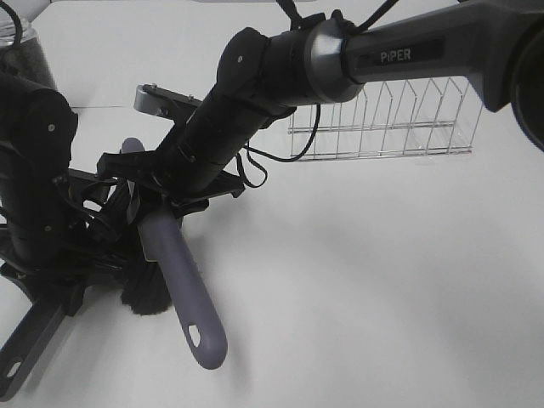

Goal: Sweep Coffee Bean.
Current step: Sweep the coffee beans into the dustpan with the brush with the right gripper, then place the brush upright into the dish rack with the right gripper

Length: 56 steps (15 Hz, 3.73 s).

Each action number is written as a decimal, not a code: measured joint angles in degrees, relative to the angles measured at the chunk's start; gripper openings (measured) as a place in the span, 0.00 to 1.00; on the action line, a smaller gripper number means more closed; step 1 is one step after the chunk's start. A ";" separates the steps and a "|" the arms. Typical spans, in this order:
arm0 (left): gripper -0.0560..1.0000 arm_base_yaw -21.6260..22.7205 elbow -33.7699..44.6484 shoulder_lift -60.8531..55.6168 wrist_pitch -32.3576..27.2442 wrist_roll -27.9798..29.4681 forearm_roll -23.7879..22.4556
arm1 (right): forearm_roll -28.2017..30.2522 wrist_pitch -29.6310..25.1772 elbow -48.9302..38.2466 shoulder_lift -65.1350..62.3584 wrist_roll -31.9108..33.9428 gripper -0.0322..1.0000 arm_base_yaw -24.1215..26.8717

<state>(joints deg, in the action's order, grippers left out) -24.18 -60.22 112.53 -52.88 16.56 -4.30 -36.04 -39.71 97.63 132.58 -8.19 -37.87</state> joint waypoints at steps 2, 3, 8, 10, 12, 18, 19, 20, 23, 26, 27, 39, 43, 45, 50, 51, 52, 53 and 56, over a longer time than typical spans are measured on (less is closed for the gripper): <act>0.35 0.00 0.00 0.00 0.00 -0.06 0.00 | 0.06 -0.17 0.00 -0.74 -1.09 0.39 0.00; 0.35 0.00 0.00 0.00 0.00 -0.11 0.11 | 0.46 -0.11 0.00 -1.32 -1.32 0.39 0.00; 0.35 0.00 0.00 0.00 0.06 -0.29 0.46 | 9.45 0.17 -0.06 -5.56 0.06 0.39 0.00; 0.35 0.00 0.00 0.00 0.06 -0.34 0.46 | 13.92 0.11 -0.06 -6.99 2.35 0.39 0.00; 0.35 0.00 0.00 0.00 0.06 -0.34 0.46 | 24.58 -1.03 0.17 -9.80 8.65 0.39 0.00; 0.35 0.00 0.00 0.00 -1.38 -0.34 0.74 | 48.59 -11.06 1.49 -9.45 19.31 0.39 0.00; 0.35 0.00 0.00 0.00 -1.55 -0.34 0.74 | 48.93 -11.34 1.49 -9.00 19.48 0.39 0.00; 0.35 0.00 0.00 0.00 -1.72 -0.34 0.74 | 49.27 -12.09 1.49 -7.45 20.00 0.39 -0.06; 0.35 0.00 0.00 0.00 -2.01 -0.34 0.74 | 47.15 -11.57 1.55 -3.44 19.65 0.39 -1.66; 0.35 0.00 0.00 0.00 -2.29 -0.34 0.74 | 42.63 -8.37 1.89 -0.97 17.13 0.39 -4.53; 0.35 0.00 0.00 0.00 -2.35 -0.34 0.74 | 40.34 -7.56 1.89 0.11 17.07 0.39 -4.81; 0.35 0.00 0.00 0.00 -2.86 -0.34 1.60 | 8.31 2.64 1.89 -1.26 6.07 0.39 -1.03; 0.35 0.00 0.00 0.00 -2.81 -0.63 1.95 | 8.02 0.40 1.89 -5.61 4.18 0.39 2.98; 0.35 0.00 0.00 0.00 -2.81 -0.80 1.95 | 9.11 -1.43 1.89 -8.31 4.13 0.39 4.64; 0.35 0.17 0.00 0.00 -2.75 -0.80 2.12 | 16.44 -5.50 1.89 -14.09 4.24 0.39 7.10; 0.35 0.52 0.00 0.00 -2.58 -0.86 2.58 | 17.65 -7.45 1.89 -14.84 4.24 0.39 7.45; 0.35 1.32 0.00 0.00 -2.35 -1.20 3.61 | 18.05 -9.34 1.89 -15.24 4.47 0.39 8.19; 0.35 2.23 0.00 0.00 -2.12 -1.66 4.30 | 18.33 -11.23 1.89 -15.58 5.16 0.39 9.17; 0.35 4.53 0.00 0.00 -1.72 -3.55 4.30 | 21.31 -18.22 1.89 -16.27 7.05 0.39 12.26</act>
<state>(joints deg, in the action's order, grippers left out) -19.65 -60.22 112.53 -54.60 13.01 0.00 -14.73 -57.93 99.52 116.31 -1.15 -25.61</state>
